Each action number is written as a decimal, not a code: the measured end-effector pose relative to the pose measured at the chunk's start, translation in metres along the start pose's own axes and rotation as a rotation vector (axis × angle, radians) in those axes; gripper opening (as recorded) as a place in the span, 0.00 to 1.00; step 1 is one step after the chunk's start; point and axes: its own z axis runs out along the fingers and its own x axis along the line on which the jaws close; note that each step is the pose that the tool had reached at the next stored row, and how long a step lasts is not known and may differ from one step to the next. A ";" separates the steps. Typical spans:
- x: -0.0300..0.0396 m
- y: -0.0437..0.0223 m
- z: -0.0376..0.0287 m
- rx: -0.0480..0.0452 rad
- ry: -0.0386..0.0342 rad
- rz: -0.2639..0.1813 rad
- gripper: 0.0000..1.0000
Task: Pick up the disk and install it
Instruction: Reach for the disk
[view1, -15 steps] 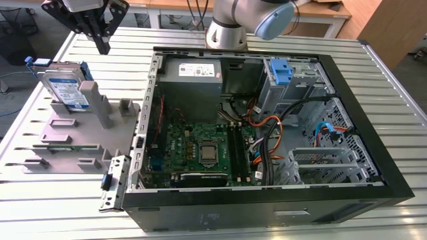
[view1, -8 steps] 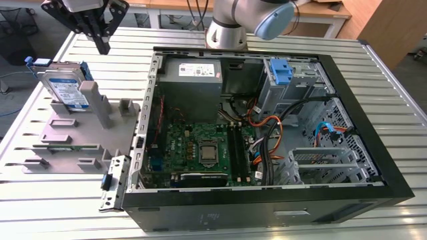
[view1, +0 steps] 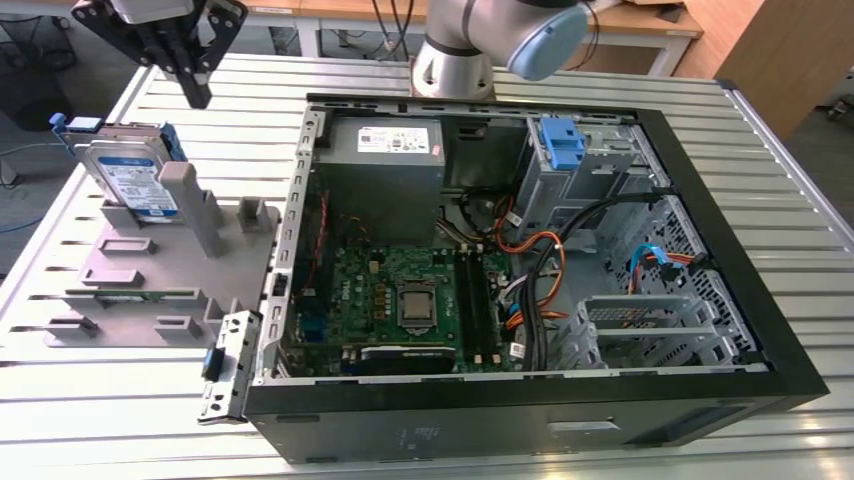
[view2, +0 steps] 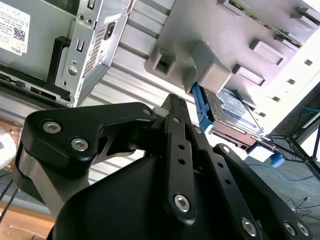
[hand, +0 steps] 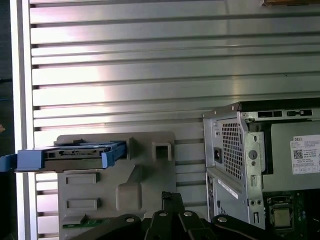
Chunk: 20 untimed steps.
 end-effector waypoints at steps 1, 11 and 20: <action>0.0017 0.0003 0.0002 0.0000 0.0000 0.000 0.11; 0.0193 0.0039 0.0022 -0.0001 -0.0001 0.000 0.11; 0.0321 0.0058 0.0040 -0.0001 -0.0001 0.000 0.11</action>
